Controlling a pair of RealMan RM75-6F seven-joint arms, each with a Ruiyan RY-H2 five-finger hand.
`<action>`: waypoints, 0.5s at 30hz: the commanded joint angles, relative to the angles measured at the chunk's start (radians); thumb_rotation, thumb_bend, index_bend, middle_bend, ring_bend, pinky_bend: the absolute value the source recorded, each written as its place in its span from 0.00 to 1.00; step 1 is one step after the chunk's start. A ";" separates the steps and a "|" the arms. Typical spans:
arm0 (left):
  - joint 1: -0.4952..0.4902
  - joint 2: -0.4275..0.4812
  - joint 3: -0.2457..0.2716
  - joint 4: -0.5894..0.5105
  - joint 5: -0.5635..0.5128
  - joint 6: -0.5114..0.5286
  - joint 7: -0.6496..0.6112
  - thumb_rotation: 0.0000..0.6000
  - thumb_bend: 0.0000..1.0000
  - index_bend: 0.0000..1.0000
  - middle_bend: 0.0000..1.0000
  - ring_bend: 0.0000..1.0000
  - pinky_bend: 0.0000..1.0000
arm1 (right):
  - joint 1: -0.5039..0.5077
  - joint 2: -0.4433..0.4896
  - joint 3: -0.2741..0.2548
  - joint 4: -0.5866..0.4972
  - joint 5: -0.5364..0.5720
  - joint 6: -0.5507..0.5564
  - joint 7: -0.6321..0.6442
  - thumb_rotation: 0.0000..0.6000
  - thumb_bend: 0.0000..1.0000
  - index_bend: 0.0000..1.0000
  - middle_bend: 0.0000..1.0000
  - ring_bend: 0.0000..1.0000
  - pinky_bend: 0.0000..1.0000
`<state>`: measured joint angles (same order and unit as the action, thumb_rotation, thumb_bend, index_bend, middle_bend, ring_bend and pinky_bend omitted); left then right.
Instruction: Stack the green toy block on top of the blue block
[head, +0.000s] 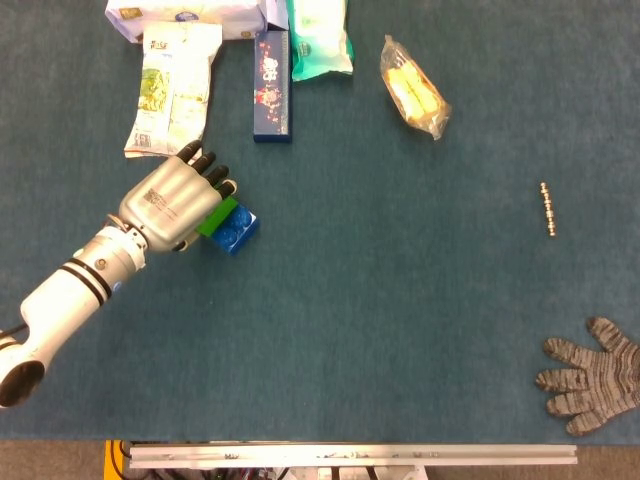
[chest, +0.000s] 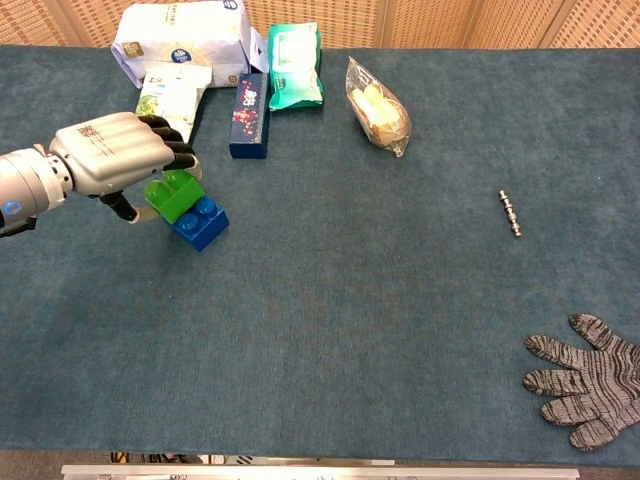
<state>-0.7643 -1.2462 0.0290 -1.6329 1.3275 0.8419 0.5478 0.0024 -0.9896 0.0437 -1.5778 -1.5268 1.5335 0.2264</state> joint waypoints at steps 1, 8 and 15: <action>0.000 -0.002 0.000 -0.001 -0.004 0.002 0.006 1.00 0.29 0.40 0.24 0.17 0.13 | 0.000 0.000 0.001 0.000 0.001 0.000 0.000 1.00 0.23 0.16 0.25 0.08 0.15; 0.001 -0.006 0.001 -0.003 -0.015 0.003 0.029 1.00 0.29 0.40 0.25 0.17 0.13 | -0.001 -0.001 0.000 0.003 0.001 -0.001 0.002 1.00 0.23 0.16 0.25 0.08 0.15; 0.002 -0.015 0.007 -0.002 -0.022 0.004 0.051 1.00 0.29 0.40 0.25 0.17 0.13 | -0.002 -0.002 0.001 0.004 0.000 0.001 0.004 1.00 0.23 0.16 0.25 0.08 0.15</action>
<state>-0.7625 -1.2604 0.0350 -1.6352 1.3063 0.8453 0.5974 0.0007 -0.9917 0.0444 -1.5739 -1.5266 1.5342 0.2303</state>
